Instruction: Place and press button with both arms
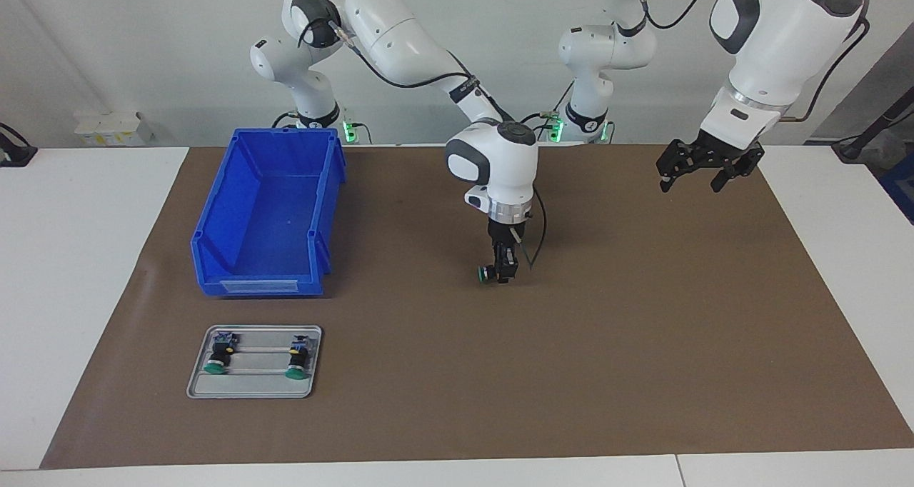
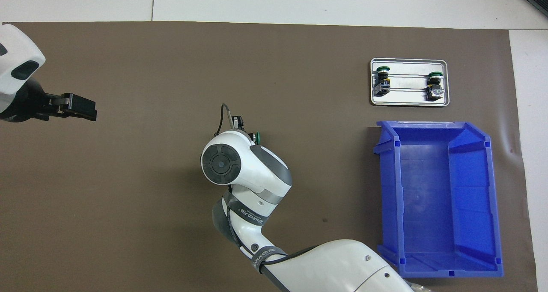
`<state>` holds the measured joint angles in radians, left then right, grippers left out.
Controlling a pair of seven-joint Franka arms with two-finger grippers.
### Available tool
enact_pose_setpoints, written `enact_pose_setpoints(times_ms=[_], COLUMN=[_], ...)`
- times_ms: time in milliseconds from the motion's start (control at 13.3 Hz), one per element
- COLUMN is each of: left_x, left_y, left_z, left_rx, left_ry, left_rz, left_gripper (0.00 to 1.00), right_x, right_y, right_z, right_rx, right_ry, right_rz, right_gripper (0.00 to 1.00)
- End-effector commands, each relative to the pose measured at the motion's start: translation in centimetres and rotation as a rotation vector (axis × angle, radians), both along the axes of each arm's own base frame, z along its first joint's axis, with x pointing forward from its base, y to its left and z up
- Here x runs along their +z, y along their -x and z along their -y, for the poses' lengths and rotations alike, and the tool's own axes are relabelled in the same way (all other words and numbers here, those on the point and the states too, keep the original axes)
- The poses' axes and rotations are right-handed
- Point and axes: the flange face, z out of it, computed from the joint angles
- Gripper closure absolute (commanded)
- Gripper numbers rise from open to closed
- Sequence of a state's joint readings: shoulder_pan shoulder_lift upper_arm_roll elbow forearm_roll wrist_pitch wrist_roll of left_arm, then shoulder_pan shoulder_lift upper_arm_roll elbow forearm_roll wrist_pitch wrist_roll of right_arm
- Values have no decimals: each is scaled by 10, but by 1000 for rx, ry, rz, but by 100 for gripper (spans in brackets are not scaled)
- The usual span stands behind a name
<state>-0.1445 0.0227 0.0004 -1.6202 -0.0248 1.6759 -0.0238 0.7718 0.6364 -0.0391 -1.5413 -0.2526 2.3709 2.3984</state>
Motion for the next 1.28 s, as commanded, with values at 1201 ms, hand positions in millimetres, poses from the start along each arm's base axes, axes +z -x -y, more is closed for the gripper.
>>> enact_pose_setpoints(times_ms=[1201], left_x=[-142], left_y=[16], left_z=[185], left_rx=[-788], left_ry=[53], left_rz=[271], left_gripper=[0], right_x=[223], right_y=[-40], right_z=[365], right_rx=[853], right_ry=[184], right_rz=[-102], right_gripper=[0])
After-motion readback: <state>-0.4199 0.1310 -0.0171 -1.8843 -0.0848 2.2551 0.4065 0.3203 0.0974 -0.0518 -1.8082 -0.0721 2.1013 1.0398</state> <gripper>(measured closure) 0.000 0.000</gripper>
